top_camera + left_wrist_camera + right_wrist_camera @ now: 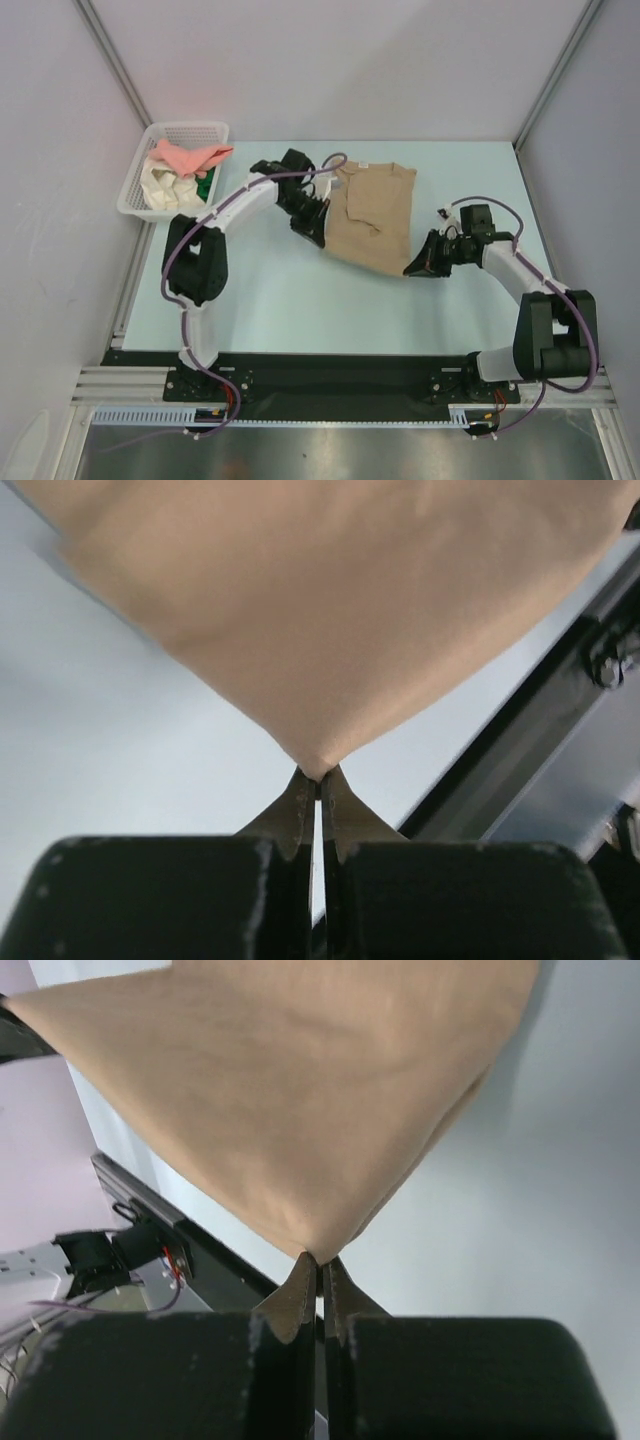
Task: Fold and stack the t-shirts
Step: Fold the tshirt
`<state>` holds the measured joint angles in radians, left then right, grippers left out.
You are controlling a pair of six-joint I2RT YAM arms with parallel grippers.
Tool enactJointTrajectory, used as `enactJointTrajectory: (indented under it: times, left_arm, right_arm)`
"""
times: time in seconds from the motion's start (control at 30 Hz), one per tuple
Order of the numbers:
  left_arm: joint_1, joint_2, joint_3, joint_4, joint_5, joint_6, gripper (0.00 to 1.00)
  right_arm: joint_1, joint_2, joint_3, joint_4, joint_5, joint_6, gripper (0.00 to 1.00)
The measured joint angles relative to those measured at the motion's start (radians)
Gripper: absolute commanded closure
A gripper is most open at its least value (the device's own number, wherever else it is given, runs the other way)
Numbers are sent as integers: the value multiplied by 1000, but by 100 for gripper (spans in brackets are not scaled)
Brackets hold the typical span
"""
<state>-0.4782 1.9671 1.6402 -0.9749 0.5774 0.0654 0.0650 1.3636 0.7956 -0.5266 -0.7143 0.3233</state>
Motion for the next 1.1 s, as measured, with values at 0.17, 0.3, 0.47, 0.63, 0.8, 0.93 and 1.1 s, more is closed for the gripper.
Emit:
enactJointTrajectory:
  times: [0.17,0.3,0.47,0.63,0.8,0.93,1.1]
  left_arm:
    - [44,179,328,-24,-22,36,100]
    - [53,382,671,-37,-61,60,100]
    - [55,521,830,104,-181,58,78]
    - [57,557,838,361,-336,58,24]
    - [58,530,795,597,-435,67,13]
    - [61,356,520,670,-416,67,16]
    - [62,231,388,586,-275,68,16]
  right_arm:
    - [-51,172,185,24,0,-10,100]
    - [-78,401,488,64,4,-40,100]
    - [-105,690,836,145,27,-59,93]
    - [-114,859,943,230,70,-47,20]
    - [-117,872,943,242,105,-50,10]
    - [-124,802,891,237,99,-82,14]
    - [-142,713,747,230,72,-106,15]
